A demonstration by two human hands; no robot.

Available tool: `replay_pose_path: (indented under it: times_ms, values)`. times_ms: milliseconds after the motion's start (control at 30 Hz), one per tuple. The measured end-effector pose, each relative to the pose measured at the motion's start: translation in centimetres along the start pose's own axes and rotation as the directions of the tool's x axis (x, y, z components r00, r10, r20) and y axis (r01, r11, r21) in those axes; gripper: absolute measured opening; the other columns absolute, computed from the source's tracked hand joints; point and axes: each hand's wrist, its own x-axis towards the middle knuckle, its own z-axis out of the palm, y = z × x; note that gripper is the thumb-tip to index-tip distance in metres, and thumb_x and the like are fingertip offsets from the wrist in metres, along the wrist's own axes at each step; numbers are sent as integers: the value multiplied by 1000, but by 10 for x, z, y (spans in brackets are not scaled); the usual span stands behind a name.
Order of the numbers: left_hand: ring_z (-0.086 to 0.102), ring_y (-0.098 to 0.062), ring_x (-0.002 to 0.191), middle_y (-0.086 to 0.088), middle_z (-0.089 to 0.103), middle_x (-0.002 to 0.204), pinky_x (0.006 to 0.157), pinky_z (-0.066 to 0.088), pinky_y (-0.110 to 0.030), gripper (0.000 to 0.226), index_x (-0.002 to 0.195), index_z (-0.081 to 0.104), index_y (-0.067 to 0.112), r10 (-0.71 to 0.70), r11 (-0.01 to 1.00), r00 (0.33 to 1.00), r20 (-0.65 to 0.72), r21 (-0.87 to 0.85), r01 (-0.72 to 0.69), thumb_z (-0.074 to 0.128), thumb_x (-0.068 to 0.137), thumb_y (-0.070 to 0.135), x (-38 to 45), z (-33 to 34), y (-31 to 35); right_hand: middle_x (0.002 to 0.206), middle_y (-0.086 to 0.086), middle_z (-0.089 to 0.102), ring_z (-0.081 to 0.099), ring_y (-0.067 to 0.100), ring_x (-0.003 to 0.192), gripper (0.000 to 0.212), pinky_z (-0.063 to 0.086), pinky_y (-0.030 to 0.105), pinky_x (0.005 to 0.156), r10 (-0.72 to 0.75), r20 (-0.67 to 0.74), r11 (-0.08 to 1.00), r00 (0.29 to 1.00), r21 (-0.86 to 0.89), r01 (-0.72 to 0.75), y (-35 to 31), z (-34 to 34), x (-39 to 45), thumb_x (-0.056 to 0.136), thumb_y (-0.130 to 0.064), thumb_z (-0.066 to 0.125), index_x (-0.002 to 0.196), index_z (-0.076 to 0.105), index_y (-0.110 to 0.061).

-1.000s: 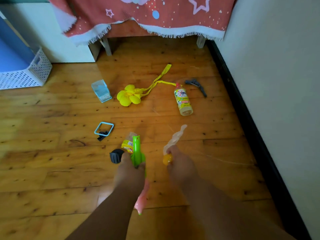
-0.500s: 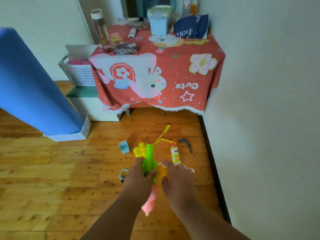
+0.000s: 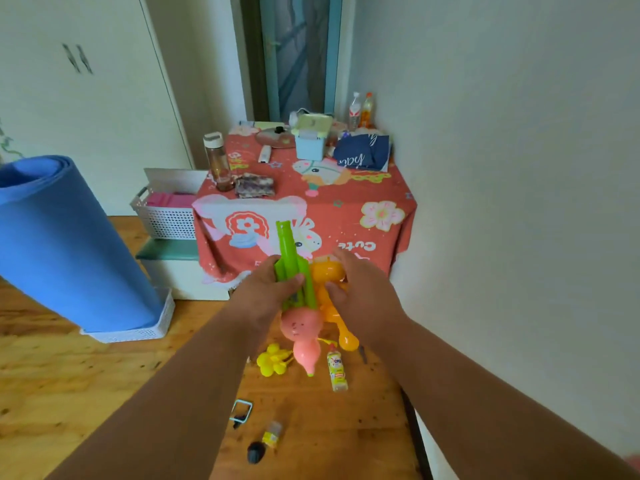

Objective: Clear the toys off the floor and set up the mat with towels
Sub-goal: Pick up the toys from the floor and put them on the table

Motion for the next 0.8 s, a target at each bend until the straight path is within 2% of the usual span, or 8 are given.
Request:
replay_pose_path:
  times_ms: [133, 267, 333, 433, 500, 633, 700, 800]
  values:
    - [62, -30, 93, -9, 67, 95, 83, 52, -48, 32, 106, 61, 24, 38, 989, 998, 59, 143, -46, 70, 75, 28, 30, 10, 31, 110, 12, 67, 60, 35, 104, 51, 47, 43, 84, 24, 14, 952, 1000, -307, -19, 2, -24, 30, 90, -41, 60, 132, 45, -17]
    - [63, -29, 90, -6, 65, 91, 84, 53, -53, 28, 99, 59, 35, 72, 967, 992, 100, 238, -94, 69, 73, 35, 63, 29, 48, 92, 11, 68, 65, 35, 83, 43, 52, 41, 67, 50, -5, 894, 999, -446, -47, 11, -40, 56, 89, -45, 60, 119, 44, -18]
    - [64, -32, 91, -6, 66, 92, 82, 55, -53, 23, 94, 58, 41, 93, 959, 991, 99, 259, -116, 68, 74, 39, 83, 43, 54, 95, 10, 67, 65, 33, 82, 43, 56, 43, 67, 94, -22, 898, 995, -430, -95, 25, -48, 72, 90, -43, 59, 122, 41, -20]
    - [65, -28, 90, -3, 66, 93, 77, 57, -47, 21, 101, 56, 37, 119, 947, 987, 110, 286, -146, 68, 84, 35, 115, 61, 59, 108, 10, 61, 62, 32, 93, 45, 56, 45, 73, 99, -29, 914, 995, -393, -102, 54, -55, 99, 90, -41, 61, 125, 41, -20]
    - [66, -23, 87, 0, 66, 93, 73, 57, -40, 20, 106, 55, 35, 121, 930, 988, 94, 338, -146, 66, 88, 35, 137, 71, 63, 113, 9, 62, 62, 30, 97, 48, 55, 44, 77, 129, 19, 951, 991, -284, -119, 74, -60, 118, 90, -39, 61, 128, 40, -20]
    - [66, -16, 83, 3, 67, 93, 67, 54, -34, 24, 113, 54, 33, 193, 894, 981, -5, 414, -174, 64, 91, 34, 191, 96, 78, 129, 9, 59, 56, 29, 116, 55, 45, 40, 91, 67, 99, 989, 993, -137, -53, 122, -73, 177, 90, -40, 62, 136, 44, -18]
    - [65, -16, 82, 3, 66, 91, 68, 54, -36, 22, 110, 54, 35, 220, 897, 971, -93, 411, -164, 65, 91, 33, 217, 108, 83, 127, 10, 58, 55, 29, 114, 51, 43, 38, 87, 37, 105, 994, 994, -107, -26, 142, -77, 206, 90, -39, 63, 132, 46, -16]
    - [67, -20, 79, 1, 68, 89, 67, 55, -38, 19, 104, 56, 34, 228, 911, 955, -189, 388, -141, 67, 89, 30, 257, 125, 87, 101, -1, 56, 56, 21, 94, 37, 39, 28, 68, 76, 59, 993, 995, 81, -81, 176, -86, 248, 88, -33, 65, 117, 49, -17]
